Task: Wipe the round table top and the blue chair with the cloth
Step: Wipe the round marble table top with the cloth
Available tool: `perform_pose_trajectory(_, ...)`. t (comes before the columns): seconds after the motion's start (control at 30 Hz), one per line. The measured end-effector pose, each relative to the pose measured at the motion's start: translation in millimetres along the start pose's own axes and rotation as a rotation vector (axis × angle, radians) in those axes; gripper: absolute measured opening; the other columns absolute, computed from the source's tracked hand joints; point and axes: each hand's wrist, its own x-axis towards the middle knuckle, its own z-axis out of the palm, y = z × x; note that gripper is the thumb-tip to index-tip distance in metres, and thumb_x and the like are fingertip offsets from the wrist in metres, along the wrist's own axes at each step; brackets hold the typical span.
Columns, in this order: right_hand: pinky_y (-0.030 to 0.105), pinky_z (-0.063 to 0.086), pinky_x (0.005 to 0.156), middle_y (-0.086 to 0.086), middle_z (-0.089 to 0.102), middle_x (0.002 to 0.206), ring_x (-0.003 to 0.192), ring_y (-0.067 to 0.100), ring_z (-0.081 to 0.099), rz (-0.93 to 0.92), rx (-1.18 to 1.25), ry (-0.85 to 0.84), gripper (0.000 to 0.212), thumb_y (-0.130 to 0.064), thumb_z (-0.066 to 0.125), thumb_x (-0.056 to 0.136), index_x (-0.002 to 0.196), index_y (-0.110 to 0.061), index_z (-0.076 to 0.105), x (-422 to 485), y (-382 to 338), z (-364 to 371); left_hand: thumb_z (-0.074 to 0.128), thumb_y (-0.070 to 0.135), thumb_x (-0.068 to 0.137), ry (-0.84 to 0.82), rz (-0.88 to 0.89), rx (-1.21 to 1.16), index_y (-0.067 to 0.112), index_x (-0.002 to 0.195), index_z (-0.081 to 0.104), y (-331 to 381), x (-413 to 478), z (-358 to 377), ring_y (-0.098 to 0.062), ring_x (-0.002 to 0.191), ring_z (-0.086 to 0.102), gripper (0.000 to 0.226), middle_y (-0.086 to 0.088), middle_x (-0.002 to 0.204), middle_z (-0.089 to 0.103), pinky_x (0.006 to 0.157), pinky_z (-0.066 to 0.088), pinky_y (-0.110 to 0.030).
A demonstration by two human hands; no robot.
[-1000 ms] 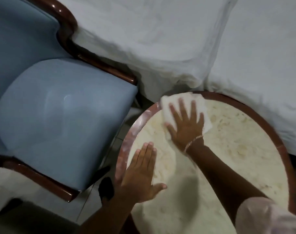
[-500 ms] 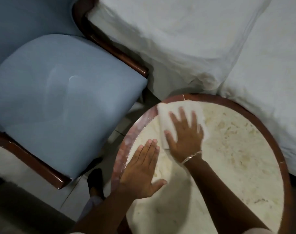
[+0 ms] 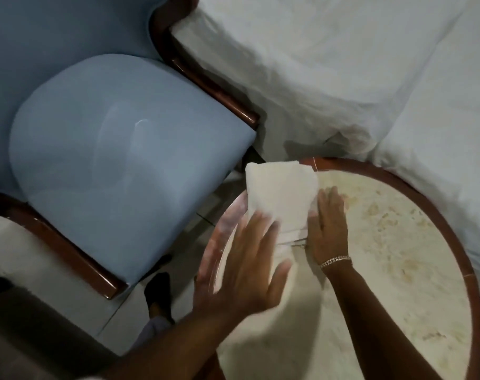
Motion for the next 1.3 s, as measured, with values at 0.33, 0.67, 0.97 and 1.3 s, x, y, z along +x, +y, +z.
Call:
perform_pose_trajectory(0.33, 0.049, 0.011, 0.125, 0.009, 0.008, 0.168, 0.156, 0.026, 0.004, -0.011, -0.311, 0.057, 0.063, -0.042, 0.016, 0.1, 0.157, -0.014, 0.009, -26.3, 32.2, 23.2, 0.03, 0.064, 0.096, -0.244, -0.009, 0.357, 0.034, 0.151, 0.04, -38.7, 41.0, 14.8, -0.042, 0.147, 0.034, 0.063, -0.011, 0.164, 0.035, 0.115, 0.012, -0.073)
perform_pose_trajectory(0.67, 0.051, 0.011, 0.125, 0.013, 0.005, 0.168, 0.156, 0.029, 0.003, -0.037, -0.45, 0.041, 0.067, -0.041, 0.022, 0.101, 0.157, -0.008, 0.006, -37.4, 30.2, 24.8, 0.02, 0.066, 0.096, -0.218, -0.128, 0.394, 0.031, 0.158, 0.025, -40.5, 60.0, 25.1, -0.041, 0.152, 0.025, 0.072, -0.011, 0.169, 0.023, 0.115, 0.017, -0.071)
perform_pose_trajectory(0.97, 0.052, 0.006, 0.125, 0.012, -0.001, 0.168, 0.156, 0.029, -0.002, -0.011, -0.393, -0.008, 0.067, -0.039, 0.022, 0.101, 0.158, -0.009, 0.002, -32.7, 29.3, 23.1, 0.033, 0.06, 0.096, -0.261, -0.027, 0.336, 0.025, 0.158, 0.027, -25.7, -13.8, 12.0, -0.04, 0.155, 0.019, 0.072, -0.015, 0.168, 0.021, 0.117, 0.015, -0.07)
perform_pose_trajectory(1.3, 0.061, 0.015, 0.12, 0.006, 0.021, 0.166, 0.155, 0.029, 0.013, -0.119, -0.124, 0.014, 0.06, -0.058, 0.028, 0.097, 0.152, -0.032, 0.033, -148.8, -74.4, 84.9, 0.033, 0.042, 0.103, -0.218, -0.547, -0.828, 0.038, 0.159, 0.014, -34.5, 49.0, -32.0, 0.004, 0.124, 0.056, 0.059, -0.005, 0.162, 0.04, 0.105, 0.051, -0.039)
